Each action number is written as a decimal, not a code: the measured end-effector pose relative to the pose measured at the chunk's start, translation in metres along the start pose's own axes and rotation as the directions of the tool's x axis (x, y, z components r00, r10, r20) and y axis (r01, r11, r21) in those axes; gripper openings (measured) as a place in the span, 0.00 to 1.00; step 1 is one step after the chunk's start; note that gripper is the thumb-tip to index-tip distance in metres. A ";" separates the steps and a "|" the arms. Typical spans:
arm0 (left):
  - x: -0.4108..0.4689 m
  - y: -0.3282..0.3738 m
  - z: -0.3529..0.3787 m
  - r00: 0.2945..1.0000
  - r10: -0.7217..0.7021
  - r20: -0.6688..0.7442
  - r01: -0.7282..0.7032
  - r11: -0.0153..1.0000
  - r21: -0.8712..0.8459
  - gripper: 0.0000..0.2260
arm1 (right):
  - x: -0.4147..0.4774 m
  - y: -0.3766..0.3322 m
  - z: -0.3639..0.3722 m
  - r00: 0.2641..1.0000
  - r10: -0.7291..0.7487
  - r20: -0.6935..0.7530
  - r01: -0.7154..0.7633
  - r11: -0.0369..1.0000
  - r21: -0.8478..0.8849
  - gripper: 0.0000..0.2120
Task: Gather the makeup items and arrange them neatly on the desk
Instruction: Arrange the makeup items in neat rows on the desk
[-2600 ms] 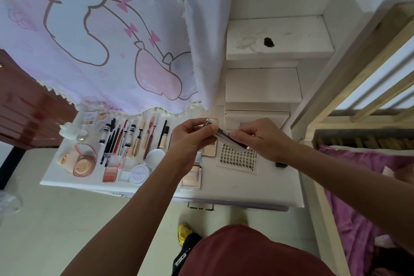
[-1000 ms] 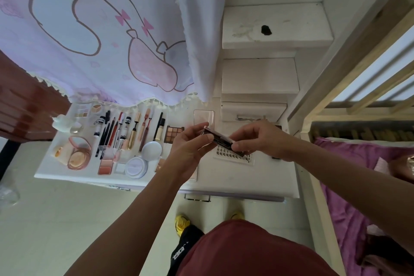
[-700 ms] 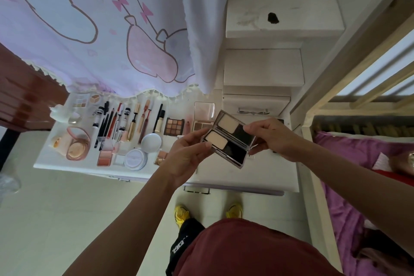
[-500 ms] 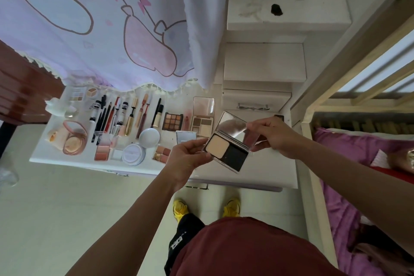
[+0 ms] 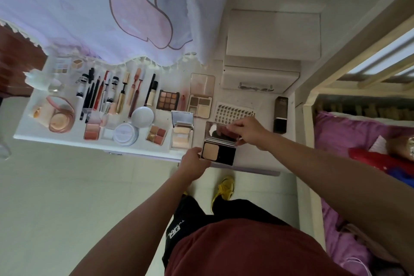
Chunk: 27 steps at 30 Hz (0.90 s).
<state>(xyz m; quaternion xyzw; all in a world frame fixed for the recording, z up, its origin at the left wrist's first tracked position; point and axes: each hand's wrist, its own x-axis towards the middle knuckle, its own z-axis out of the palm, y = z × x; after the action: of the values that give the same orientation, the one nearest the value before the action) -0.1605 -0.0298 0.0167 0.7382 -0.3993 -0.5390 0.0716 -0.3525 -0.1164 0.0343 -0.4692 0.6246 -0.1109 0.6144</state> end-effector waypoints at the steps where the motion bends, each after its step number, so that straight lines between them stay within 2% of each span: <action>1: 0.001 0.001 0.001 1.000 -0.003 0.003 0.003 1.000 0.012 0.29 | 0.004 0.000 0.001 1.000 0.000 -0.005 0.000 1.000 -0.009 0.09; 6: 0.011 0.000 0.004 0.999 -0.048 -0.021 0.049 0.999 0.006 0.28 | 0.022 0.004 0.001 0.999 0.026 -0.033 -0.027 0.999 -0.025 0.10; 8: 0.012 0.001 0.007 0.993 -0.112 -0.032 0.109 0.990 -0.090 0.26 | 0.026 0.005 0.003 0.998 0.002 -0.065 -0.006 0.998 -0.069 0.10; 12: 0.015 0.007 0.010 0.981 -0.196 -0.012 0.183 0.937 -0.297 0.25 | 0.028 0.003 0.002 0.975 -0.146 -0.168 0.079 0.934 -0.350 0.11; 16: 0.016 0.014 0.011 0.977 -0.212 0.017 0.201 0.894 -0.400 0.25 | 0.031 0.001 -0.005 0.964 -0.162 -0.209 0.077 0.929 -0.363 0.07; 23: 0.017 0.020 0.010 0.972 -0.234 0.024 0.225 0.897 -0.380 0.22 | 0.032 0.006 -0.017 0.960 -0.157 -0.231 0.081 0.949 -0.305 0.08; 27: 0.016 0.023 0.008 0.971 -0.239 0.010 0.230 0.921 -0.315 0.19 | 0.018 0.008 -0.039 0.921 -0.247 -0.302 0.140 0.932 -0.334 0.07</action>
<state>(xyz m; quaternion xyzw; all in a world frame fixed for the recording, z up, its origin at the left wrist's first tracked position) -0.1777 -0.0535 0.0136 0.7674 -0.2165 -0.5897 0.1286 -0.3871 -0.1422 0.0249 -0.5926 0.6804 -0.1529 0.4031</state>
